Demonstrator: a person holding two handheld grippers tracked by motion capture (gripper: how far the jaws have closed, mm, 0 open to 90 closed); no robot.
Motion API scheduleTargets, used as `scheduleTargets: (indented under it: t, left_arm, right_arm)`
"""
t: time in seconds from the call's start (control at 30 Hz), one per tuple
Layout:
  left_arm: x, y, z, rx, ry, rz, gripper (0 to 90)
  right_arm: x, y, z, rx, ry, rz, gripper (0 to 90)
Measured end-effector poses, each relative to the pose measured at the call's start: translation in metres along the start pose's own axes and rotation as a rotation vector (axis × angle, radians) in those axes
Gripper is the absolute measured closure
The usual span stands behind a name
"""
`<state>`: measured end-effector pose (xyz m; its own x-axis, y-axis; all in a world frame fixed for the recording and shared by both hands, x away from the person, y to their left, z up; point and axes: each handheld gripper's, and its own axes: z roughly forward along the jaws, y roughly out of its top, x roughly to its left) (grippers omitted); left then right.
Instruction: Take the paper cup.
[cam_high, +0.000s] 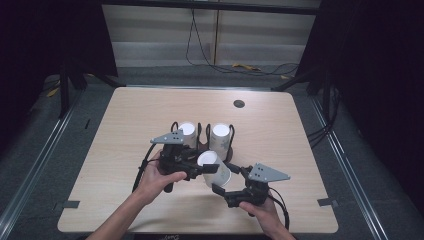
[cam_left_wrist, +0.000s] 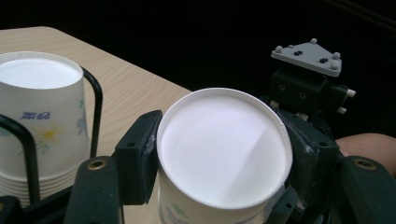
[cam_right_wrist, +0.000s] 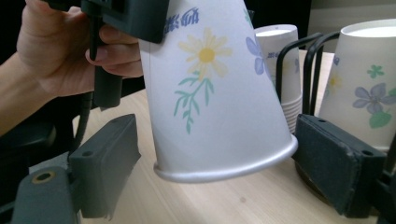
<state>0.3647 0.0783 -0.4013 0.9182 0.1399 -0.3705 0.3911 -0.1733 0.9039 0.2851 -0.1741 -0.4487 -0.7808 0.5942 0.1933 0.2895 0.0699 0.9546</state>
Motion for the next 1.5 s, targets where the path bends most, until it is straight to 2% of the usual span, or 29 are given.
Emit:
scheduleTargets:
  t: [0.17,0.37,0.43,0.73,0.97,1.1,1.23,1.33,1.5]
  left_arm:
    - [-0.005,0.001,0.004,0.006,-0.018,0.003,35.6]
    - [-0.006,0.001,0.006,0.012,-0.034,0.002,35.6]
    - [-0.006,0.001,0.007,0.01,-0.049,-0.011,35.6]
    - [-0.007,0.001,0.008,0.019,-0.06,-0.005,35.4]
    - [-0.004,0.0,0.01,0.023,-0.043,-0.012,34.4]
    - [-0.003,-0.001,0.009,0.028,0.0,0.012,33.5]
    - [-0.002,-0.001,0.007,0.032,0.021,0.021,28.8]
    - [-0.003,-0.003,0.009,0.042,0.04,0.037,28.4]
    - [-0.003,-0.002,0.009,0.052,0.049,0.047,24.2]
  right_arm:
    - [-0.001,0.001,-0.001,-0.032,0.036,0.024,14.3]
    - [-0.002,0.001,-0.001,-0.038,0.059,0.042,14.8]
    - [-0.002,0.0,-0.001,-0.035,0.065,0.041,15.5]
    - [-0.002,0.0,0.0,-0.028,0.073,0.028,20.7]
    - [-0.005,-0.001,0.001,-0.007,0.075,0.04,22.4]
    - [-0.007,-0.002,0.002,0.01,0.065,0.039,23.5]
    - [-0.008,-0.003,0.004,0.047,0.064,0.042,24.0]
    - [-0.008,-0.004,0.005,0.055,0.068,0.043,24.2]
    - [-0.01,-0.004,0.006,0.097,0.061,0.049,24.9]
